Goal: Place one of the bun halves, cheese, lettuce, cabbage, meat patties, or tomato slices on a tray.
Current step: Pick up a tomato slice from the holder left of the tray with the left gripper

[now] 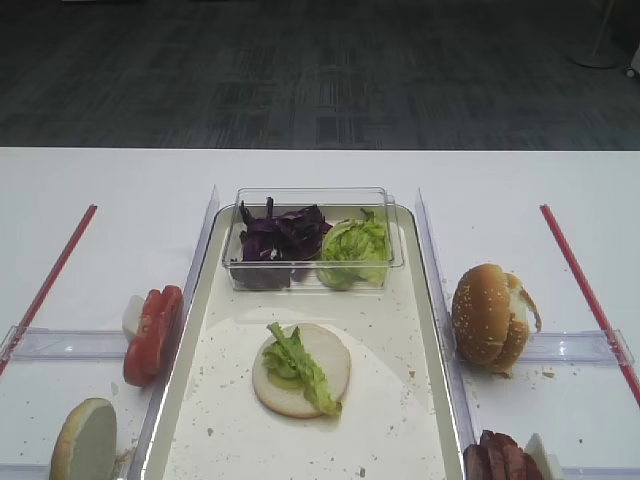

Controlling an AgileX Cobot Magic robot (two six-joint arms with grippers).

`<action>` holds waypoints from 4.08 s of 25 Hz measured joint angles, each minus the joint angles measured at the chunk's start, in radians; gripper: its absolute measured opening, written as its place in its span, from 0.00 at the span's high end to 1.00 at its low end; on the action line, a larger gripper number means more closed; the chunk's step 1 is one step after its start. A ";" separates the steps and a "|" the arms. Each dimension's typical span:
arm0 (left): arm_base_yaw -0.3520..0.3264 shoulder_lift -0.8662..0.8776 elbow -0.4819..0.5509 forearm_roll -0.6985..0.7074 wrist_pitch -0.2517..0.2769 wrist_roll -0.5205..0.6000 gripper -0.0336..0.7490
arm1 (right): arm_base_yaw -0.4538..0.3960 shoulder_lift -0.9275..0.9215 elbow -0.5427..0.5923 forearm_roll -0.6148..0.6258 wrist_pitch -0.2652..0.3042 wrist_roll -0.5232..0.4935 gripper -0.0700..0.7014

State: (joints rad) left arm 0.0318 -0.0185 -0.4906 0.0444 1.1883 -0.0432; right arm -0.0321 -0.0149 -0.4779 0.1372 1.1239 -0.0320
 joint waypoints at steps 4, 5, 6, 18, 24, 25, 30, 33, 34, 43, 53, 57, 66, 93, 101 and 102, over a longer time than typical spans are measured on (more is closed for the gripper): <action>0.000 0.000 0.000 0.000 0.000 0.000 0.24 | 0.000 0.000 0.000 0.000 0.000 0.000 0.35; 0.000 0.000 0.000 0.000 0.000 0.000 0.24 | 0.000 0.000 0.000 0.000 0.000 0.000 0.35; 0.000 0.000 0.000 0.000 0.000 0.000 0.24 | 0.000 0.000 0.000 0.000 0.000 0.000 0.36; 0.000 0.000 0.000 0.000 0.000 0.000 0.24 | 0.000 0.000 0.000 0.000 0.000 0.000 0.36; 0.000 0.000 0.000 0.000 0.000 0.000 0.24 | 0.000 0.000 0.000 0.000 0.000 0.000 0.36; 0.000 0.000 0.000 0.000 0.000 0.000 0.24 | 0.000 0.000 0.000 0.000 0.000 0.000 0.36; 0.000 0.000 0.000 0.000 0.000 0.000 0.24 | 0.000 0.000 0.000 0.000 0.000 0.000 0.36; 0.000 0.000 0.000 0.000 0.000 0.000 0.24 | 0.000 0.000 0.000 0.000 0.000 0.000 0.36; 0.000 0.000 0.000 0.000 0.000 0.000 0.24 | 0.000 0.000 0.000 0.000 0.000 0.000 0.36; 0.000 0.000 0.000 0.000 0.000 0.000 0.24 | 0.000 0.000 0.000 0.000 0.000 0.000 0.36; 0.000 0.209 0.000 0.000 0.005 -0.006 0.24 | 0.000 0.000 0.000 0.000 0.000 0.000 0.36; 0.000 0.381 0.000 0.000 0.005 -0.006 0.24 | 0.000 0.000 0.000 0.000 0.000 0.000 0.36; 0.000 0.732 -0.004 0.000 -0.006 -0.006 0.24 | 0.000 0.000 0.000 0.000 0.004 0.000 0.36; 0.000 1.329 -0.292 0.082 -0.128 -0.088 0.24 | 0.000 0.000 0.000 0.000 0.004 0.000 0.36; 0.000 1.600 -0.536 0.083 -0.138 -0.088 0.24 | 0.000 0.000 0.000 0.000 0.004 0.000 0.36; 0.000 1.624 -0.557 0.083 -0.138 -0.088 0.24 | 0.000 0.000 0.000 0.000 0.004 0.000 0.36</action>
State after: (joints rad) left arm 0.0318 1.6054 -1.0473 0.1278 1.0499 -0.1315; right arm -0.0321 -0.0149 -0.4779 0.1372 1.1278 -0.0320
